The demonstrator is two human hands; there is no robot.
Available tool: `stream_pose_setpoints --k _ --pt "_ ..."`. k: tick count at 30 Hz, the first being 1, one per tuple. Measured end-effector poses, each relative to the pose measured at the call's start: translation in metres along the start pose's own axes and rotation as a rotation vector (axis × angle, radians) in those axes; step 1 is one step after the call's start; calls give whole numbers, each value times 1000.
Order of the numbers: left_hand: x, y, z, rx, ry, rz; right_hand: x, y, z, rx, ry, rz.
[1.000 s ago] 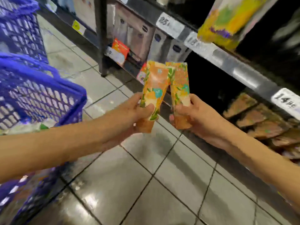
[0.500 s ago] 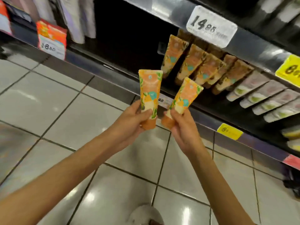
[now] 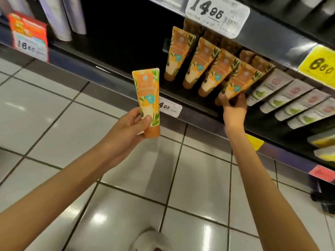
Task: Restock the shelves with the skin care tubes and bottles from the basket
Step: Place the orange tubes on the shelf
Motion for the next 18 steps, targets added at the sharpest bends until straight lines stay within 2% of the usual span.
stream_pose_setpoints --k 6,8,10,11,14,15,18 --pt "-7 -2 -4 21 40 -14 -4 4 -3 -5 27 0" --pt "-8 -2 -5 38 59 -16 8 25 -16 40 9 144" --pt "-8 -2 -6 47 73 -26 12 66 -40 210 20 243" --pt "-9 -2 -7 52 73 -30 1 89 -49 272 32 150" --pt "-12 0 -7 45 36 -43 -62 162 -60 312 101 -423" --pt "-14 1 -6 41 29 -52 -74 179 -59 305 123 -522" --pt "-19 5 -2 1 -51 -60 -77 185 -57 235 120 -520"
Point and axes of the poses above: each hand's wrist, its own y-axis away from the middle knuckle, its own x-axis out of the back of the hand, z = x × y, the point moved 8 cm from there along -y, towards the middle knuckle, and after that the axes turned 3 degrees about -y, right-handed, at the moved point
